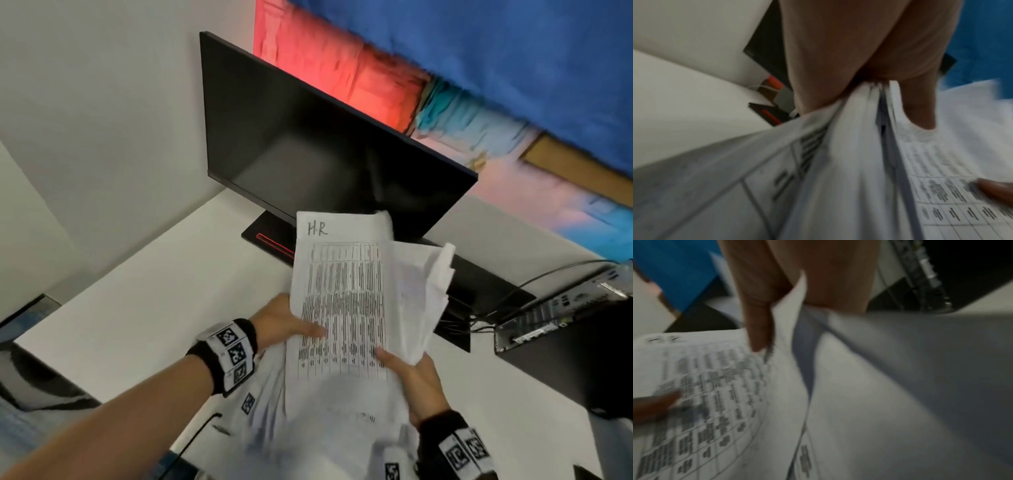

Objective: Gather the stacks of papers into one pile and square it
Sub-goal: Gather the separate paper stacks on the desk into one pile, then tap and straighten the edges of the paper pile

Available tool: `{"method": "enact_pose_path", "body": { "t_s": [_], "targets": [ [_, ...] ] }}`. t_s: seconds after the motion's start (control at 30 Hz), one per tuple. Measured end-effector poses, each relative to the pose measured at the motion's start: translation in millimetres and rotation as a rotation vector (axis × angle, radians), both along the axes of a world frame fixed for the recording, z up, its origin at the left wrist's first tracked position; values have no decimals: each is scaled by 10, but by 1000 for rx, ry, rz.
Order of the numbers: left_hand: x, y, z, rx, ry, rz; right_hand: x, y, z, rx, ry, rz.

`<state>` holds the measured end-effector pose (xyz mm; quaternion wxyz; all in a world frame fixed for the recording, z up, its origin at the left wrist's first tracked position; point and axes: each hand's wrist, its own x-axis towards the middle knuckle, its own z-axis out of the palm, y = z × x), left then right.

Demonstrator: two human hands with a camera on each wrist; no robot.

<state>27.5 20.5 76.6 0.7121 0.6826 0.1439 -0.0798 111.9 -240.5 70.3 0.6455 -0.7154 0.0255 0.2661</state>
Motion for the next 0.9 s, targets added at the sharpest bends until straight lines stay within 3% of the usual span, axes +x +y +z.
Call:
{"method": "enact_pose_path", "body": {
  "t_s": [0.17, 0.3, 0.5, 0.67, 0.8, 0.9],
  "targets": [
    [142, 144, 539, 2, -272, 251, 191, 159, 566, 95, -322, -104],
    [227, 260, 875, 73, -470, 303, 328, 311, 733, 212, -388, -124],
    [473, 378, 715, 97, -414, 356, 464, 523, 459, 158, -349, -104],
    [649, 511, 586, 41, -309, 289, 716, 577, 337, 75, -282, -104],
    [732, 437, 558, 163, -309, 345, 777, 526, 245, 6, -200, -67],
    [703, 430, 645, 118, -319, 419, 673, 391, 100, -20, -147, -231]
  ]
}}
